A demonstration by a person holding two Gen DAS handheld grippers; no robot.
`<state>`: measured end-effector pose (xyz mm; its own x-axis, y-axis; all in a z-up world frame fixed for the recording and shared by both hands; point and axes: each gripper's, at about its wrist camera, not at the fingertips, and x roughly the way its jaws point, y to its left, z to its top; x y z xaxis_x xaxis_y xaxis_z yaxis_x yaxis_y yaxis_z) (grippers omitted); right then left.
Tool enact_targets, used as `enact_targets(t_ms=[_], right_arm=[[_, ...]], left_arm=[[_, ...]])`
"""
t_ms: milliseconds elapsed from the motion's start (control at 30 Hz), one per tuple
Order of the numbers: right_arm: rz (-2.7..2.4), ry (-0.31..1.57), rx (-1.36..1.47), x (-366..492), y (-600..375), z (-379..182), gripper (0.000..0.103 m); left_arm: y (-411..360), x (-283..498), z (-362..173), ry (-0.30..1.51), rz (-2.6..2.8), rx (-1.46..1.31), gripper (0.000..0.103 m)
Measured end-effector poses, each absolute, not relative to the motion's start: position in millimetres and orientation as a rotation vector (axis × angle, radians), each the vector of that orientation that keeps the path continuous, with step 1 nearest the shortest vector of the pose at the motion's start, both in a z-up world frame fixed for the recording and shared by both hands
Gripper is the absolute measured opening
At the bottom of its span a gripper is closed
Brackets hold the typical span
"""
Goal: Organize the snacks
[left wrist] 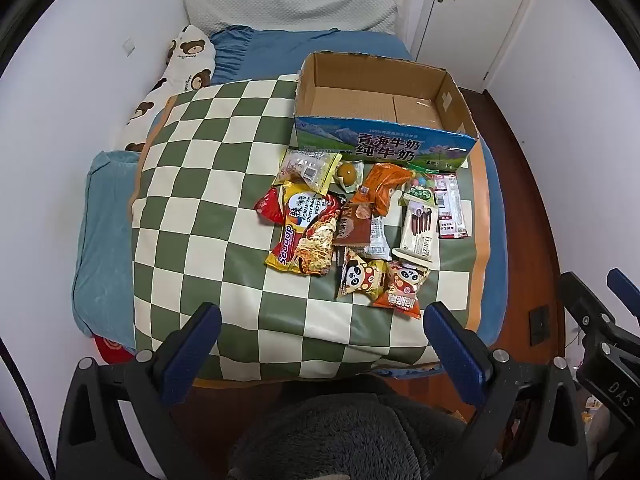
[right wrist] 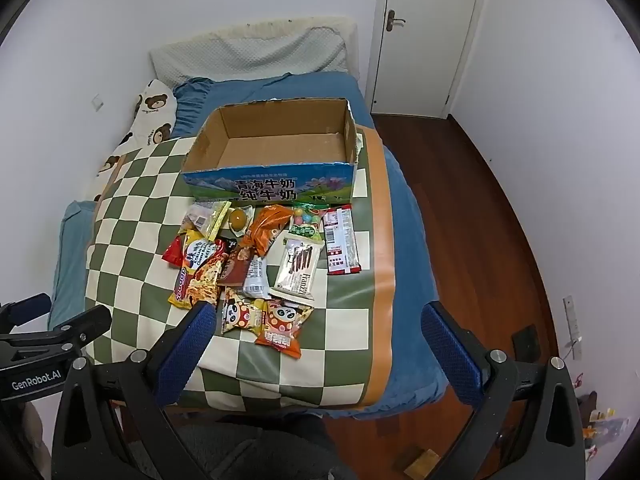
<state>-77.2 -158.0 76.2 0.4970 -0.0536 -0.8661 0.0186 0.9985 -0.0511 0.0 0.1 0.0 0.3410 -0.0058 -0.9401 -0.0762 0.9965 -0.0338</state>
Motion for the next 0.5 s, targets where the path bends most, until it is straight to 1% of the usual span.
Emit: enact_targets(t_ms=[500], right_arm=[[-0.040,1.055,-0.034,-73.7,-160.2,74.5,0.103]], left_arm=[[-2.0,2.2,0.2,1.215,0.050,-0.073,0.103]])
